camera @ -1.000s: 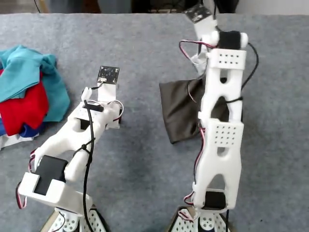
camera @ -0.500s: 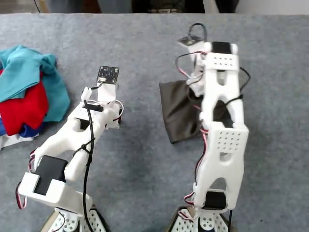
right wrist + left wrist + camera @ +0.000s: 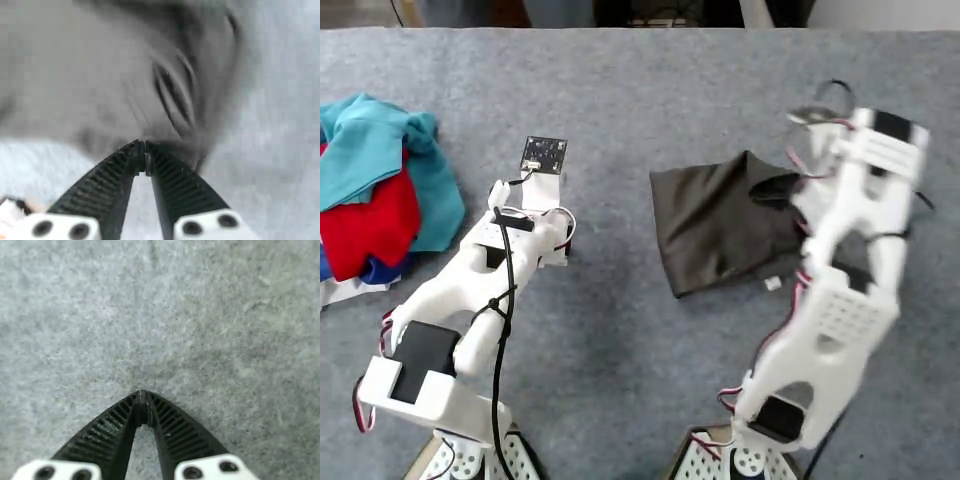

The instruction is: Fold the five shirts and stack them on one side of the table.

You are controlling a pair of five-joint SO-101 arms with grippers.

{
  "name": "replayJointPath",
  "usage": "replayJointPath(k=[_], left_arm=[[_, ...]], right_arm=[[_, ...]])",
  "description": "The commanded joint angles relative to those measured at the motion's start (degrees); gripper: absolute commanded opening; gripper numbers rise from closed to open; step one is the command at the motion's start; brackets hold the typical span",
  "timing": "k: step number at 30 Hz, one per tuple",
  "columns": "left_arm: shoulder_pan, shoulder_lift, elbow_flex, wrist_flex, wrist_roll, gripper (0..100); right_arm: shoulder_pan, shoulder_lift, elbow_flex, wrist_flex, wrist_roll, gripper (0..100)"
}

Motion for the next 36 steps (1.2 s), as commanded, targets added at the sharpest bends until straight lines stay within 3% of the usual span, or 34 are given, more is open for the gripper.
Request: replayJointPath(k=[1,5,8,13,17,22,27,33,36], left_arm=[[-0.5,-2.5,0.0,-0.7,0.1,3],[-0.5,-2.5,-0.1,-0.7,0.1,3],[-0.5,-2.5,-0.1,-0.7,0.1,3],[-0.5,-2.5,0.0,-0.7,0.1,3],[-0.5,-2.5,0.0,-0.7,0.1,3],[-0.5,-2.5,0.0,-0.7,0.1,3],[-0.5,-2.5,0.0,-0.7,0.1,3],[-0.5,-2.5,0.0,-0.7,0.1,3],[-0.5,-2.5,0.0,-0.7,0.1,3]], right_arm=[[9.1,-9.1,7.0,0.3,4.8,1.5],[15.3,-14.5,10.0,-2.5,7.1,1.5],[14.6,-17.5,9.8,-2.5,6.9,1.5],[2.7,-20.7,9.8,-3.2,0.2,1.5],[-8.4,-20.0,11.2,-10.2,-6.2,1.5],[-14.9,-14.0,11.6,-19.3,-8.0,1.5],[-12.7,-8.0,12.2,-19.3,-8.0,1.5],[-5.7,-5.6,11.7,-10.5,-7.5,1.5],[-1.2,-5.6,11.6,-6.1,-3.2,1.4]])
